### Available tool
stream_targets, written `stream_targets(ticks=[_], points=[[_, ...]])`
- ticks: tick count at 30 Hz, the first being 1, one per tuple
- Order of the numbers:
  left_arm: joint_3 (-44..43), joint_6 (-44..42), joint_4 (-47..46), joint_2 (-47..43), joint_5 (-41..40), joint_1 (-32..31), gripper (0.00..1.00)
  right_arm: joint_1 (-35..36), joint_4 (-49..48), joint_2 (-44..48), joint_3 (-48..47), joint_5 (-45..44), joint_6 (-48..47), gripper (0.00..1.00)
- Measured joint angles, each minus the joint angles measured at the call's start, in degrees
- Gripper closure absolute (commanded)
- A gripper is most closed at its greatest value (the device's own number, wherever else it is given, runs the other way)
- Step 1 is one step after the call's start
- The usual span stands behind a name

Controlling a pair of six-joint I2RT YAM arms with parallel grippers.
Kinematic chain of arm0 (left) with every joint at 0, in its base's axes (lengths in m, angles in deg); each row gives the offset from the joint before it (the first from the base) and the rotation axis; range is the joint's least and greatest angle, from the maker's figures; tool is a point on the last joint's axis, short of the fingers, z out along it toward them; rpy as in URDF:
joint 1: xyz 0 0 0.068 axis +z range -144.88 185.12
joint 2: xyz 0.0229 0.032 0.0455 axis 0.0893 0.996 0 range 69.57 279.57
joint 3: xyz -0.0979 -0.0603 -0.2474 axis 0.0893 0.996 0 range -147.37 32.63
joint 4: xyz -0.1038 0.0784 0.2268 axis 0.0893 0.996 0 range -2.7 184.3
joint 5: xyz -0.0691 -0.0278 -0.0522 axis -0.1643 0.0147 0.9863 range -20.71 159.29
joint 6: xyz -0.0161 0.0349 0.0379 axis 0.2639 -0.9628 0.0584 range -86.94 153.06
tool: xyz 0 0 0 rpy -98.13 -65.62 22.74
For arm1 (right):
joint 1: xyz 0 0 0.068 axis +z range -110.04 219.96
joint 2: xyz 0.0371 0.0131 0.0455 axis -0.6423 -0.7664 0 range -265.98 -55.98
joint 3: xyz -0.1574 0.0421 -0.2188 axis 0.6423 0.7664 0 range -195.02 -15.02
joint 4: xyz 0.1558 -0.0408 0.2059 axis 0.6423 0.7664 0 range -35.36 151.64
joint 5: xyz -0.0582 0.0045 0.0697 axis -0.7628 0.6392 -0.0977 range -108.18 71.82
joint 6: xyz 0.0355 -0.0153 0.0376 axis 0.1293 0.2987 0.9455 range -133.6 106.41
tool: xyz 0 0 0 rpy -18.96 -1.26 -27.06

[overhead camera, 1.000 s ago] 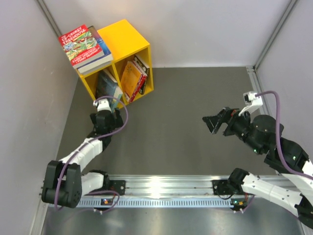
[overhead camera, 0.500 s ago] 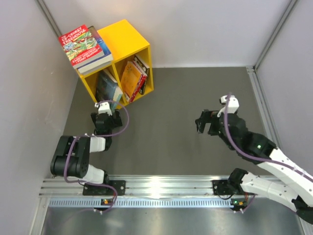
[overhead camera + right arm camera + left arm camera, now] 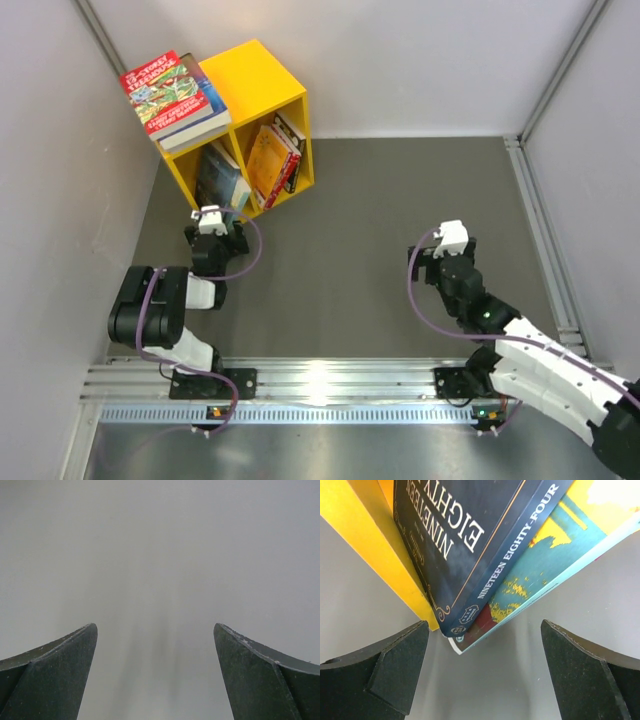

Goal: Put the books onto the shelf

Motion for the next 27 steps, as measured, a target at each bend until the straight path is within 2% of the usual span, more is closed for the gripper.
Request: stream_targets(ticks=[7, 9, 12, 19, 27], points=[[0.0, -0.3, -0.9, 0.0, 0.4, 0.0, 0.01, -20.3, -19.5, -1.1, 12.6, 11.1, -6.1, 0.0], [0.0, -0.4, -1.0, 0.0, 0.4, 0.0, 0.01, -26.7, -26.8, -5.2, 14.7, 14.2, -6.8, 0.0], [0.0, -0.6, -1.0, 0.0, 0.4, 0.0, 0.01, -34.2, -40.1, -17.2, 16.2, 18.1, -7.5, 0.0], [0.0, -0.7, -1.0, 0.0, 0.4, 0.0, 0.01, -39.6, -63.6, -39.2, 14.7, 28.5, -9.1, 0.01], [0.0, -0.8, -1.0, 0.0, 0.4, 0.0, 0.01, -39.8, -66.8, -41.4, 11.2, 34.6, -10.3, 0.0]])
